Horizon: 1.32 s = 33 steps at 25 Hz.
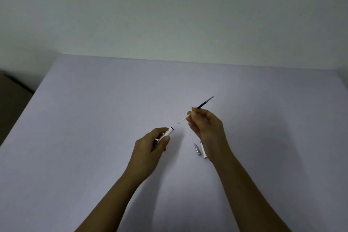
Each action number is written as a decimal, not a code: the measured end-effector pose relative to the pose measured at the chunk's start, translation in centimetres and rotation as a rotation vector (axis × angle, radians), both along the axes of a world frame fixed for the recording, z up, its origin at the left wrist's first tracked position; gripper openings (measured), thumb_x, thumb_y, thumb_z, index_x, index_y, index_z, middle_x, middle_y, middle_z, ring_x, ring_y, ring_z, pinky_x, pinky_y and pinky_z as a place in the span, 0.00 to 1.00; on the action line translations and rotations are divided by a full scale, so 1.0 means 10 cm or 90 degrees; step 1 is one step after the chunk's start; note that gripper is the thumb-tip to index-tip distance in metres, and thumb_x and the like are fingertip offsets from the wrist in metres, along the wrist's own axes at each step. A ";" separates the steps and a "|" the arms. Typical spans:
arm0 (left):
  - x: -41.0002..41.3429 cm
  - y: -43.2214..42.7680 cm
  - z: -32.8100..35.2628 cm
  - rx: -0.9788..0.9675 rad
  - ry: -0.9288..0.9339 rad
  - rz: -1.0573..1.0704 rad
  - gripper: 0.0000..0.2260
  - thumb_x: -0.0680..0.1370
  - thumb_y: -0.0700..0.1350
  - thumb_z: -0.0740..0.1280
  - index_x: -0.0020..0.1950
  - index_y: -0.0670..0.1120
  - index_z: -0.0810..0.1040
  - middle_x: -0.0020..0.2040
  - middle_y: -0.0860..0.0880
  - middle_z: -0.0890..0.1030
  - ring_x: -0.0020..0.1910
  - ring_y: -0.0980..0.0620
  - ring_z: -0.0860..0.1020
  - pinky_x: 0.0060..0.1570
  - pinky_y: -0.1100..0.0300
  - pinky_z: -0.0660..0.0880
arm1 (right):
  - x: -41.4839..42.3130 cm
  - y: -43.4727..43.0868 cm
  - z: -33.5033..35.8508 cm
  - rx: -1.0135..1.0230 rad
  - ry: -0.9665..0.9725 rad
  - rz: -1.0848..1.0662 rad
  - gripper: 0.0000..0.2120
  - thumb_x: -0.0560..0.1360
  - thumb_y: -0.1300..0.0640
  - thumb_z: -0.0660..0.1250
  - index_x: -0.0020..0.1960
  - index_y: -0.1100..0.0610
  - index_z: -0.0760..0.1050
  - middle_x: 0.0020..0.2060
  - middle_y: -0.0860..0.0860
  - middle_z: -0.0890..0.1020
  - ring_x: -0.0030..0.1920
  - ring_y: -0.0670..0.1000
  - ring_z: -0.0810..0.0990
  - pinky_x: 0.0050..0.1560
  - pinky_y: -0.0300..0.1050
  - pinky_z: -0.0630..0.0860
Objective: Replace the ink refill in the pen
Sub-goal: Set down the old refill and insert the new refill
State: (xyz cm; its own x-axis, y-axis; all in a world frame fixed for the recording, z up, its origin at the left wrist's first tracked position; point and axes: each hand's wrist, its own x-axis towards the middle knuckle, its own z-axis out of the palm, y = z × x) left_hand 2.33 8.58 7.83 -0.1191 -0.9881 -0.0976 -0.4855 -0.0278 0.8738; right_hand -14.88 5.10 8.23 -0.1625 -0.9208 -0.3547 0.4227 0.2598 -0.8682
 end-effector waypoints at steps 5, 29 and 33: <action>-0.12 0.04 0.11 -0.052 -0.014 0.005 0.07 0.77 0.45 0.65 0.50 0.57 0.76 0.36 0.60 0.77 0.36 0.54 0.76 0.34 0.74 0.69 | 0.02 0.16 0.18 -0.027 0.068 0.033 0.04 0.75 0.62 0.67 0.48 0.56 0.79 0.37 0.46 0.87 0.41 0.43 0.84 0.41 0.31 0.79; -0.09 0.22 0.24 -0.071 0.011 0.073 0.05 0.77 0.45 0.64 0.47 0.55 0.76 0.32 0.56 0.75 0.30 0.60 0.70 0.29 0.74 0.66 | 0.06 0.26 0.48 -0.031 0.239 0.099 0.05 0.73 0.53 0.69 0.42 0.45 0.82 0.36 0.40 0.83 0.43 0.40 0.81 0.48 0.39 0.76; -0.14 0.21 0.25 -0.066 0.033 0.071 0.05 0.77 0.46 0.63 0.49 0.55 0.77 0.34 0.56 0.76 0.30 0.58 0.70 0.30 0.72 0.66 | 0.08 0.31 0.45 -0.029 0.277 0.134 0.06 0.73 0.51 0.68 0.40 0.44 0.82 0.35 0.38 0.84 0.41 0.37 0.81 0.50 0.37 0.75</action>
